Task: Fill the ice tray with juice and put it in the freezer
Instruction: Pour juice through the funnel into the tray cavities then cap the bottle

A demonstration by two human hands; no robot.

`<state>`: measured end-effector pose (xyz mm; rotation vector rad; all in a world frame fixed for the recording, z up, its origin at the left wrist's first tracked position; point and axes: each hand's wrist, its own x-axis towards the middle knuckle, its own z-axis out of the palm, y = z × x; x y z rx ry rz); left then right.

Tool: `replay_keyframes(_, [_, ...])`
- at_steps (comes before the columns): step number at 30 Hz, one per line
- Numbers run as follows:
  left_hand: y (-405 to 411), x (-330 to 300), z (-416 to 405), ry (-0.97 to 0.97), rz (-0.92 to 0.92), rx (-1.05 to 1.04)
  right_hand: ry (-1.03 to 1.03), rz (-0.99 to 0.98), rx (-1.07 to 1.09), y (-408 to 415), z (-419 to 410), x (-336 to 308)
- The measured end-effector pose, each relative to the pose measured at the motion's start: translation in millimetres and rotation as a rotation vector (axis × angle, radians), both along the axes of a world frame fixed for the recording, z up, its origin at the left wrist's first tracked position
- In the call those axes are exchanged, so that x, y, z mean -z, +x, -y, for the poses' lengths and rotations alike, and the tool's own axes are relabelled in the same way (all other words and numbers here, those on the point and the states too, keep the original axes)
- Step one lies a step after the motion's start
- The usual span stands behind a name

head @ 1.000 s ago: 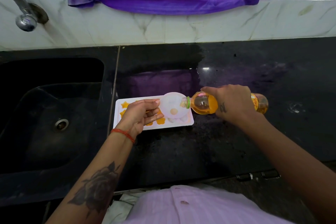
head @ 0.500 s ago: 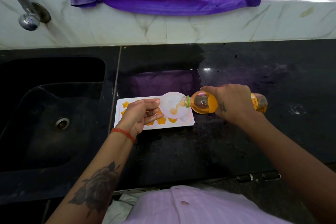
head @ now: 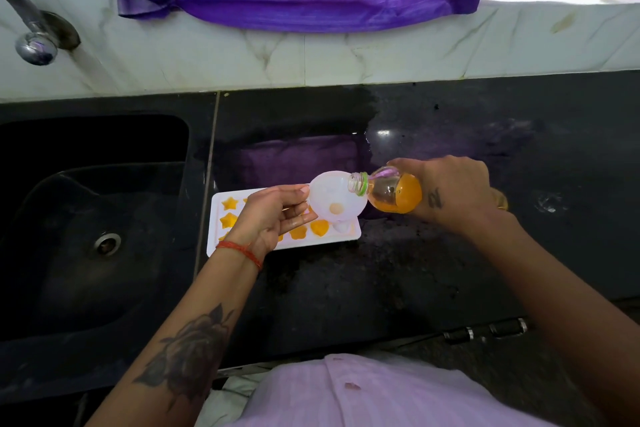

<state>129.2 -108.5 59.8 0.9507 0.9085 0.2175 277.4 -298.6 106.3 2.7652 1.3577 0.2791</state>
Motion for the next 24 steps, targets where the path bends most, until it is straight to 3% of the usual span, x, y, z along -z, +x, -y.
replay_keyframes(11, [10.7, 4.8, 7.5, 0.003, -0.034, 0.019, -0.112, 0.052, 0.002, 3.1, 10.4, 3.7])
replay_keyframes(24, [8.8, 3.9, 6.2, -0.016, -0.032, 0.010, -0.088, 0.038, -0.009, 7.0, 6.7, 6.1])
